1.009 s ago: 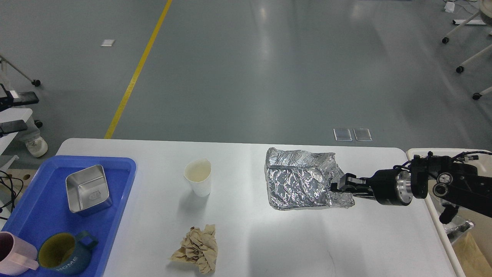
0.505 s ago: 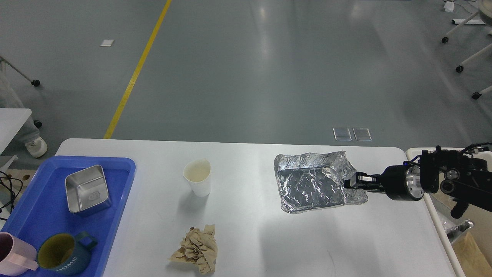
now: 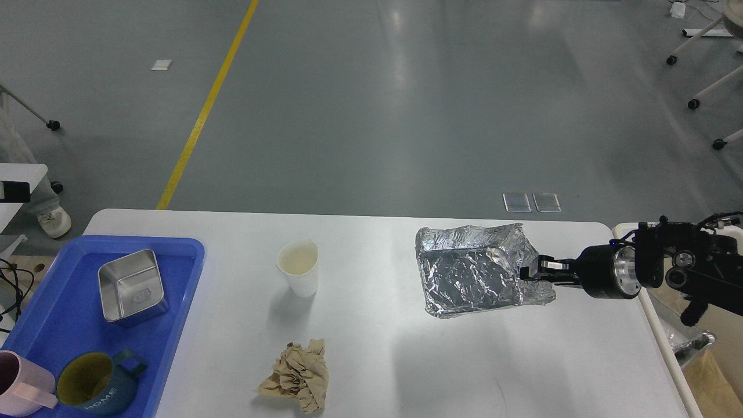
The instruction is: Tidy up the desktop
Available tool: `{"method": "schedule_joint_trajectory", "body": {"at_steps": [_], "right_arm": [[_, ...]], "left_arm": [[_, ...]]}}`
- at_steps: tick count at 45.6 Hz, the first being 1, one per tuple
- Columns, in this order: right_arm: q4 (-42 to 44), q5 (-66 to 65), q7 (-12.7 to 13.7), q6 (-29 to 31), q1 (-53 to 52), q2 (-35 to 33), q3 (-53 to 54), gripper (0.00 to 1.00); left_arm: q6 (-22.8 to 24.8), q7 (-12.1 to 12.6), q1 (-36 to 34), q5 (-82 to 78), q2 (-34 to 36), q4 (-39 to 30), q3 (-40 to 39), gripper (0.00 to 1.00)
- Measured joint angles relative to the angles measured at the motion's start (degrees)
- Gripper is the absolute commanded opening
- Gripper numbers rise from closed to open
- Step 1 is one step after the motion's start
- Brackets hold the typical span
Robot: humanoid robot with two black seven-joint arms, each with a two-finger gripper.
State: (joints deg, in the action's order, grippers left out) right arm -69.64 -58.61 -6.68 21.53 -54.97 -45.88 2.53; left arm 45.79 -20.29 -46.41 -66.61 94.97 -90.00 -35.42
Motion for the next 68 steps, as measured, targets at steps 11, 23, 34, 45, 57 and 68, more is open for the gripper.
{"method": "schedule_joint_trajectory", "body": {"at_steps": [11,23,34,45,57,68], "right_arm": [[-0.05,0.15,0.00,0.07,-0.05,0.00,0.02,0.00],[-0.06,0.98,0.00,0.09,-0.05,-0.16,0.02,0.00],[-0.03,1.95,0.00,0.09,-0.05,-0.42,0.08,0.00],[-0.03,2.00,-0.06,0.09,-0.05,-0.25,0.08,0.00],[0.04,2.01,-0.08,-0.08,0.35,-0.08,0.09,0.00],[0.29,2.01,-0.09,-0.18,0.67,0.30,0.11,0.00]], "left_arm": [[-0.64,-0.08,0.00,1.76,-2.94,-0.06,-0.15,0.96],[-8.20,-0.27,-0.45,13.01,-4.52,1.01,-0.23,0.96],[-24.24,1.21,0.17,15.63,-7.75,0.92,11.53,0.96],[-30.89,3.34,0.46,6.71,-13.68,1.05,15.50,0.95],[-32.30,6.28,1.54,-0.33,-21.46,5.47,17.66,0.95],[-32.18,6.51,0.82,-1.62,-29.99,14.06,20.50,0.88]]}}
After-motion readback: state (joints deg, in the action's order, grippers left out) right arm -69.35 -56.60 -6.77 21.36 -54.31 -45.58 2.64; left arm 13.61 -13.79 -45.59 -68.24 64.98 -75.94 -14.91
